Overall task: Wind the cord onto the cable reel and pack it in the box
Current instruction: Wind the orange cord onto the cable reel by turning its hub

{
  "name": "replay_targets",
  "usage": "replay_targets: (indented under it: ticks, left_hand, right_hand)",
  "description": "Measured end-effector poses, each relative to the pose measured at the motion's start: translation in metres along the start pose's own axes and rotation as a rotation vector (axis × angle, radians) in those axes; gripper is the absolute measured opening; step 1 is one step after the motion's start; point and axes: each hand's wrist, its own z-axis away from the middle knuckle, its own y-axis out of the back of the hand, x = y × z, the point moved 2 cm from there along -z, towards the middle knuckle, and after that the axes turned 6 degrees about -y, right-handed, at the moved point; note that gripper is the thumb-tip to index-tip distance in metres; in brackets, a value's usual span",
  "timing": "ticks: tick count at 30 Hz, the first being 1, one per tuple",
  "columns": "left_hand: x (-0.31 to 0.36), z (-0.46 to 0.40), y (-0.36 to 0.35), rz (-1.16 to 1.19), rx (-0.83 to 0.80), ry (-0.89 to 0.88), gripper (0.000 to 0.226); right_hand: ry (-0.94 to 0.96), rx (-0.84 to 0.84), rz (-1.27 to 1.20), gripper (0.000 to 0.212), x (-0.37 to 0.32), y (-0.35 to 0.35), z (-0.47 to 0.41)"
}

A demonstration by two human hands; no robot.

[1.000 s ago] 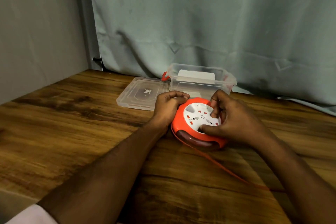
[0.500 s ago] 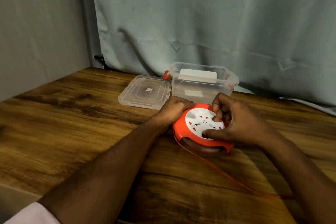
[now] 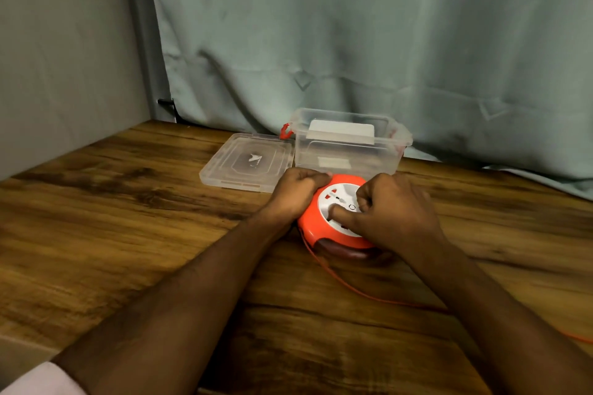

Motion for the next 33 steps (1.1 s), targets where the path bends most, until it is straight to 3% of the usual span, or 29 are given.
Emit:
replay_targets:
  ticks: [5, 7, 11, 21, 29, 33]
  left_hand:
    - [-0.001, -0.001, 0.001, -0.007, -0.009, -0.008, 0.017]
    - [0.0, -0.001, 0.002, -0.016, -0.009, -0.01, 0.018]
    - [0.002, 0.0, 0.001, -0.025, -0.022, 0.0, 0.018]
    - [0.008, -0.001, 0.005, 0.037, -0.028, -0.013, 0.01]
    - [0.014, 0.004, 0.007, 0.261, -0.179, 0.168, 0.063]
    - [0.012, 0.003, 0.004, 0.102, -0.218, 0.131, 0.05]
  right_hand:
    - [0.115, 0.028, -0.069, 0.033, 0.012, 0.014, -0.001]
    - [0.162, -0.042, -0.058, 0.024, 0.018, 0.022, -0.004]
    - [0.201, -0.212, -0.045, 0.035, 0.029, 0.027, -0.005]
    - [0.218, -0.172, -0.115, 0.047, 0.033, 0.027, -0.006]
    - [0.269, -0.151, -0.088, 0.04, 0.039, 0.031, -0.009]
    - [0.289, -0.099, 0.003, 0.031, 0.044, 0.035, -0.009]
